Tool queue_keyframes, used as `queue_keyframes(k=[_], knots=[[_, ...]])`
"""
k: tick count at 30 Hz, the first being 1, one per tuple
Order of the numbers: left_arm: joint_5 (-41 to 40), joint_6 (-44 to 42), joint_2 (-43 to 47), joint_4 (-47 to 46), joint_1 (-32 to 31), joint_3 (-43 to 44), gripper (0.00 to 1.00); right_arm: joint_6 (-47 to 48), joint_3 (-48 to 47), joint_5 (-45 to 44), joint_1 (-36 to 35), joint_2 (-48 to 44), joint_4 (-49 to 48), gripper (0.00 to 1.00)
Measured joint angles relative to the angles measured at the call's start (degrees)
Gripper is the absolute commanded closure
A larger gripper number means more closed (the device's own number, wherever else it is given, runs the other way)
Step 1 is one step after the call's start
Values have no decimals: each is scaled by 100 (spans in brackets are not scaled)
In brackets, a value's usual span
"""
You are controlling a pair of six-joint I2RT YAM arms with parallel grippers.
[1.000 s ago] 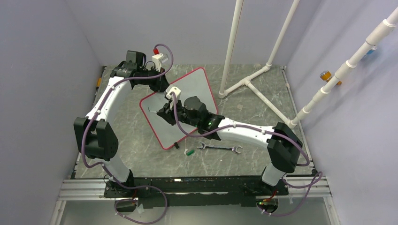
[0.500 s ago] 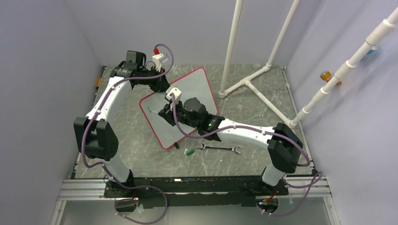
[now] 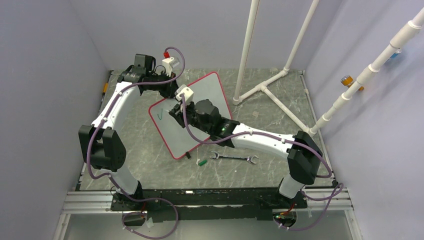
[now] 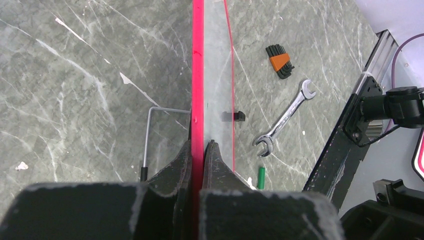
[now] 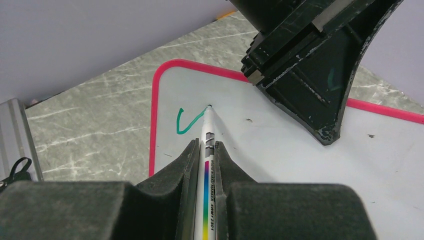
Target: Write a sentence on the whiteboard
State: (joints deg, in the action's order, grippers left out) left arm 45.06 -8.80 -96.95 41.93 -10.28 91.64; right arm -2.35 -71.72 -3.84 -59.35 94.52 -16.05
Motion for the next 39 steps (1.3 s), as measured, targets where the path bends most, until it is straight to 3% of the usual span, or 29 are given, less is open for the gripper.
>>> queue_keyframes(k=[39], knots=[[-39, 4, 0, 11, -4, 0, 100, -186, 955, 245, -205, -273, 190, 100]])
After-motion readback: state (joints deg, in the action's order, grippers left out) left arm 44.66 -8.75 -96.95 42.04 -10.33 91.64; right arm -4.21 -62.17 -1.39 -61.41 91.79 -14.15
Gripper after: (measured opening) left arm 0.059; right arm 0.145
